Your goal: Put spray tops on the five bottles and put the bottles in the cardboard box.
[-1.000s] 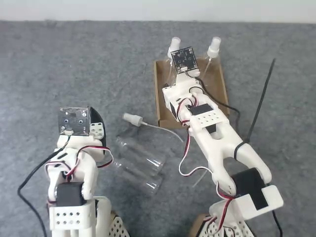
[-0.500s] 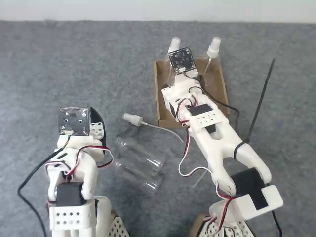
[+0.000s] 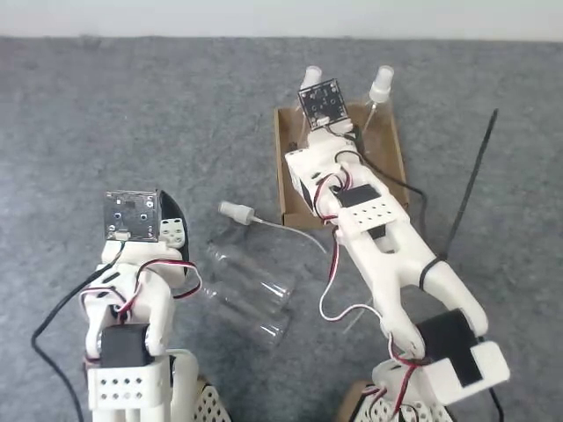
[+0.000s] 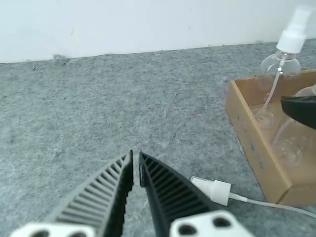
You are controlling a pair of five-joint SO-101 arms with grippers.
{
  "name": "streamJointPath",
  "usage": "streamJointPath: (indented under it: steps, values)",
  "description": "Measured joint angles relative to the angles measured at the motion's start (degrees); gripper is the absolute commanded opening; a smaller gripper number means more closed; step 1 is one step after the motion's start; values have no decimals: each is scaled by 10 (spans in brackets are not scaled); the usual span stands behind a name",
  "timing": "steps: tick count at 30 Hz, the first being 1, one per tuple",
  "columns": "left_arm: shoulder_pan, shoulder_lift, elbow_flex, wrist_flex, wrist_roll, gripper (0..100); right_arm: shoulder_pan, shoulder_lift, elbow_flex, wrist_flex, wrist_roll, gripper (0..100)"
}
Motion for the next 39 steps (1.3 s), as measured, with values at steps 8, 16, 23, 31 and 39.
streamJointPath:
  steps: [8,16,23,31,39]
  values:
    - [0,0,10,-3,0,11,0,-42,0,0,0,362]
    - [2,0,11,-7,0,11,0,-137,-44,128,0,362]
    - [-4,0,11,-7,0,11,0,-204,-136,348,0,362]
    - [-49,71,-63,8,10,11,-26,-260,-149,524,0,364]
    - [-81,364,-284,123,-50,79,-220,-257,-110,607,0,364]
